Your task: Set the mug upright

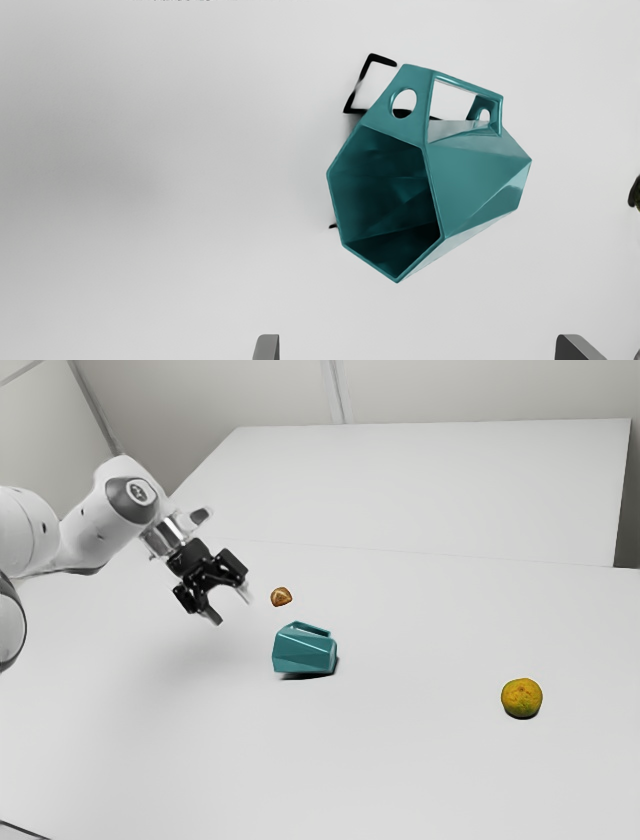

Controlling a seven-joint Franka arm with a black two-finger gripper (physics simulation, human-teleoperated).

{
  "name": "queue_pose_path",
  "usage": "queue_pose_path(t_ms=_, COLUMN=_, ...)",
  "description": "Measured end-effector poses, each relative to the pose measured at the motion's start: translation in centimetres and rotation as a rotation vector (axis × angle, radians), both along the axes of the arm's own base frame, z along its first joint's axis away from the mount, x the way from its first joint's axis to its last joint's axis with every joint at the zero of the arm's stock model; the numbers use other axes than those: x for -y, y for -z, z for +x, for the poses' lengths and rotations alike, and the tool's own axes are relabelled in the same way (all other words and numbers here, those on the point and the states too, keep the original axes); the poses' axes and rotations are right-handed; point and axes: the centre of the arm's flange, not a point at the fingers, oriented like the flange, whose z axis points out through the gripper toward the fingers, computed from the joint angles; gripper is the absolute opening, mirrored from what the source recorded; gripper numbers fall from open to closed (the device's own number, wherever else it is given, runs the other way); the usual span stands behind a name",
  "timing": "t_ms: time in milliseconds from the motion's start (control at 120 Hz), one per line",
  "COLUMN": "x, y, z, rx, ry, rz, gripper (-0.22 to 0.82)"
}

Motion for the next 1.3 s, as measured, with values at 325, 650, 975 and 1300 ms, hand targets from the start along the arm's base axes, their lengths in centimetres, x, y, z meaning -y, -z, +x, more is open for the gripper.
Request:
queue_pose_path(t_ms=325, x=2.4, y=5.8, z=0.9, rx=-0.063, ry=-0.103, rz=-0.166, gripper=0.6)
queue_pose_path(t_ms=650, x=6.6, y=8.4, z=0.6, rx=-0.111, ry=-0.162, rz=-0.285, gripper=0.6)
queue_pose_path(t_ms=975, x=7.3, y=9.3, z=1.1, rx=-0.112, ry=-0.201, rz=-0.309, gripper=0.15)
queue_pose_path(t_ms=1300, x=8.3, y=7.0, z=2.2, rx=-0.065, ry=-0.159, rz=-0.276, gripper=-0.13)
